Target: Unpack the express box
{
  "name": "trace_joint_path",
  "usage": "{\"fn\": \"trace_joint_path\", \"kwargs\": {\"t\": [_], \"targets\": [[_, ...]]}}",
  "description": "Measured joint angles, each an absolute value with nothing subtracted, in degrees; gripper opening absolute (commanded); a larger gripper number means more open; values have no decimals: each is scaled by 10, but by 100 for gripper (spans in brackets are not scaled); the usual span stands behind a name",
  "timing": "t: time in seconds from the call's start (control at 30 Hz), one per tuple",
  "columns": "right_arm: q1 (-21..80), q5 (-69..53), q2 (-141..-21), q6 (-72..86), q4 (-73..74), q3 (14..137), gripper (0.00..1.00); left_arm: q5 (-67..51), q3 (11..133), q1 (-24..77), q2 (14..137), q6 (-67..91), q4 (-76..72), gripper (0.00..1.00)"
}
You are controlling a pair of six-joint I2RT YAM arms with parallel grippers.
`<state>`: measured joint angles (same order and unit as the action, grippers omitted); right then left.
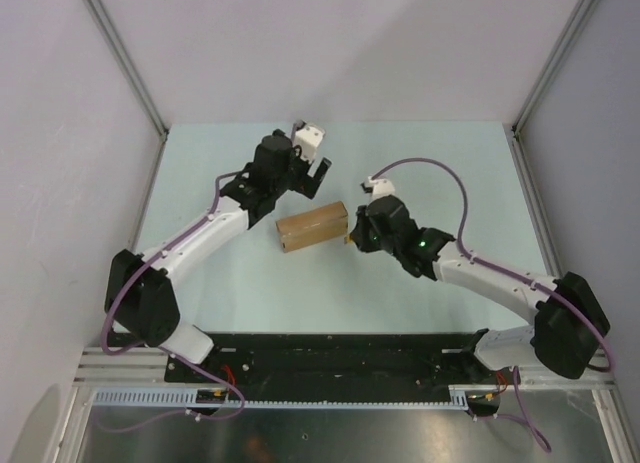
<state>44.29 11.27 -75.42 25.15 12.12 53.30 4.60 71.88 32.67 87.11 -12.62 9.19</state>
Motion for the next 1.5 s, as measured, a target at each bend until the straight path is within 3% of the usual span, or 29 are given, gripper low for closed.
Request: {"fn": "trace_joint_path", "kwargs": {"t": [0.13, 0.37, 0.57, 0.83, 1.1, 1.5], "targets": [[489, 121, -778, 230, 93, 522, 0, 86, 712, 296, 864, -88, 86, 100], [504, 124, -792, 216, 53, 519, 0, -82, 682, 222, 839, -67, 94, 100], [533, 135, -792, 190, 39, 519, 0, -171, 696, 249, 894, -106, 136, 100], [563, 161, -766, 179, 39, 518, 0, -191, 725, 272, 990, -128, 210, 99], [569, 184, -727, 174, 55, 518, 0, -182, 749, 307, 1009, -143, 227, 99], [618, 187, -718, 123, 55, 517, 0, -101, 754, 333, 1054, -145, 245, 69]]}}
